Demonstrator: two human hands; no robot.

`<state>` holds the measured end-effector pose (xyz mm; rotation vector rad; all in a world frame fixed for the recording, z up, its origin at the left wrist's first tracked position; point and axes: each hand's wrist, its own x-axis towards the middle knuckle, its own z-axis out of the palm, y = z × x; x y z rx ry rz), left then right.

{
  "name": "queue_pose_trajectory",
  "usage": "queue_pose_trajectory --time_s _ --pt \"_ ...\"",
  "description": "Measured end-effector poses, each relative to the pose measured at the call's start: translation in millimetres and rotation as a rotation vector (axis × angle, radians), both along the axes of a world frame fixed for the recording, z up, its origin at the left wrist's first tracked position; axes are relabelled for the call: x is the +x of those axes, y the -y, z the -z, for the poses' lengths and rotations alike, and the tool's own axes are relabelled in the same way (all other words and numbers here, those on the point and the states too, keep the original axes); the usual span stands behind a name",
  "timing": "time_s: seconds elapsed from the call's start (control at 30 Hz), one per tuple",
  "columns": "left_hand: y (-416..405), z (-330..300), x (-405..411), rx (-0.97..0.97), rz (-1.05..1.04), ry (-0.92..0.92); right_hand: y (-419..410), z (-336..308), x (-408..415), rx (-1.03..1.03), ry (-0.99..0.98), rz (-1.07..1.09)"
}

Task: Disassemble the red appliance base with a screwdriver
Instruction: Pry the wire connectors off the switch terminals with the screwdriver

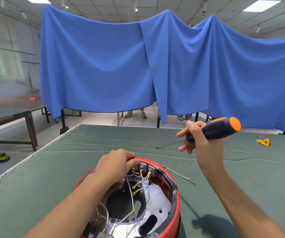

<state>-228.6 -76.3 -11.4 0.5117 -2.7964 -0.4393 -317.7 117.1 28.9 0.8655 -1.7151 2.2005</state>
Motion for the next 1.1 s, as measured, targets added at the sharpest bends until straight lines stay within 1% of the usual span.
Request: queue_pose_trajectory --time_s 0.13,0.27,0.33,0.47,0.53,0.57,0.63,0.7,0.77,0.9,0.97,1.1 --pt "2.8 3.6 3.4 0.017 -0.03 -0.001 5.9 -3.4 14.4 -0.033 -0.027 -0.048" --pt "4.9 -0.2 3.4 0.037 -0.04 0.042 7.8 -6.7 20.3 -0.039 -0.036 -0.03" --pt "6.5 -3.7 1.3 0.011 -0.097 0.06 8.8 -8.1 21.1 -0.032 -0.032 0.001" --pt "10.0 -7.0 -0.9 -0.065 -0.277 0.138 12.9 -5.8 21.3 -0.043 -0.035 0.029" --pt "6.2 -9.0 -2.3 -0.134 -0.375 0.192 14.8 -5.1 21.1 -0.062 -0.027 0.023" --pt "3.2 -9.3 -3.2 -0.19 -0.392 0.201 15.8 -5.0 21.4 -0.069 -0.025 0.017" --pt "-1.6 -5.5 -6.2 -0.287 -0.301 0.133 18.2 -4.8 22.5 -0.076 -0.021 0.001" --pt "-2.0 -0.7 -8.0 -0.233 -0.137 0.049 20.5 -4.3 24.6 -0.084 -0.018 -0.007" --pt "2.5 -2.4 -7.8 -0.151 -0.05 0.045 21.9 -3.4 26.2 -0.095 -0.024 -0.008" --pt "10.2 -7.9 -6.6 -0.066 -0.03 0.082 21.8 -3.8 27.4 -0.118 -0.034 0.007" --pt "8.6 -5.6 -5.0 -0.072 -0.045 0.063 22.1 -3.8 27.5 -0.139 -0.028 0.004" --pt "6.1 5.7 0.4 -0.12 -0.07 -0.03 26.2 -0.2 31.0 -0.146 -0.008 -0.016"
